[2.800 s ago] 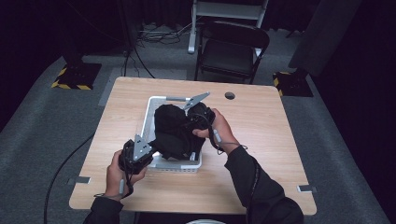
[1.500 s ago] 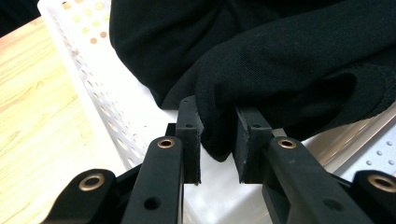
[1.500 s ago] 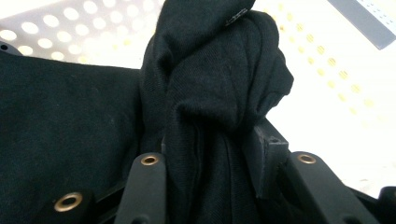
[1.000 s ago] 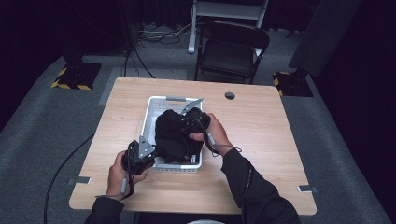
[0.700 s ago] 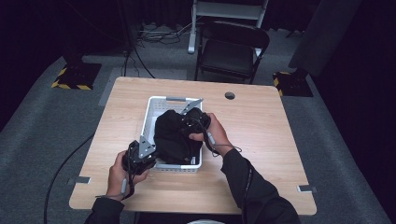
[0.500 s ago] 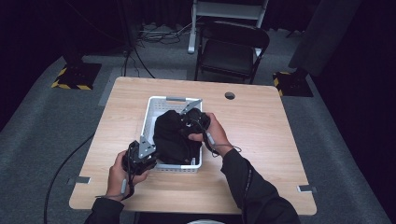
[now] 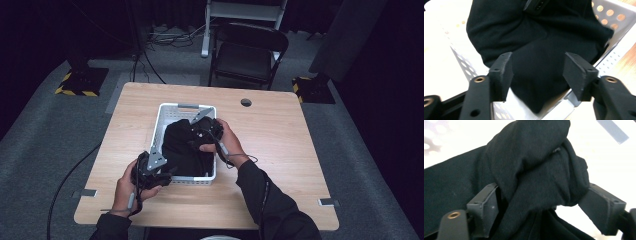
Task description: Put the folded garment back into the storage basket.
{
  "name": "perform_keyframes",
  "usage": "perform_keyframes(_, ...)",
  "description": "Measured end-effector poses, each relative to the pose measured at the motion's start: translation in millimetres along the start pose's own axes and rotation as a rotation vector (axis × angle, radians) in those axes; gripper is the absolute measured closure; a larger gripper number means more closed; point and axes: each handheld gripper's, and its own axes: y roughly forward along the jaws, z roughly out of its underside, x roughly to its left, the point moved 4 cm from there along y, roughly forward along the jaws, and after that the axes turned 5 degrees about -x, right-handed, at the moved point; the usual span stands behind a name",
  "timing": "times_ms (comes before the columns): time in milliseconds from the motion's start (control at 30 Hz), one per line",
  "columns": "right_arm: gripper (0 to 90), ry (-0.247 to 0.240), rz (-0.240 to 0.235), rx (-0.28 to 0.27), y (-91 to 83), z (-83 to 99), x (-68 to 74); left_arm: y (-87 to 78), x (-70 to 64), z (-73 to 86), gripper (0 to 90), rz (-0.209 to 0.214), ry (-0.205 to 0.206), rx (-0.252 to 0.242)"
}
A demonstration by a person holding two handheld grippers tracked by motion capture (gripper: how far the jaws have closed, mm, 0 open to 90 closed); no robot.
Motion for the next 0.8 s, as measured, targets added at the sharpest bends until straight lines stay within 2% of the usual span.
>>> perform_keyframes(33, 18.1, -0.001, 0.002, -0.001, 0.0, -0.2, 0.3, 0.5, -1.3, -0.2, 38.8, 0.008, -0.001, 0.005)
perform_keyframes(233, 10.5, -0.022, 0.004, -0.001, 0.6, -0.6, 3.6, 0.8, -1.4, -1.2, 28.2, -0.010, -0.015, 0.000)
perform_keyframes(400, 6.3, -0.031, -0.003, -0.026, -1.1, -2.7, 6.1, 2.7, 0.8, -1.6, 16.4, -0.012, -0.055, 0.006)
perform_keyframes(600, 5.1, -0.049, -0.011, -0.031, -1.2, -4.2, 10.2, 6.5, 0.7, -2.3, 8.8, -0.009, -0.084, 0.001)
perform_keyframes(800, 4.9, -0.069, -0.005, -0.026, -0.3, -3.6, 12.6, 9.1, 0.2, -2.3, 5.3, -0.007, -0.106, -0.001)
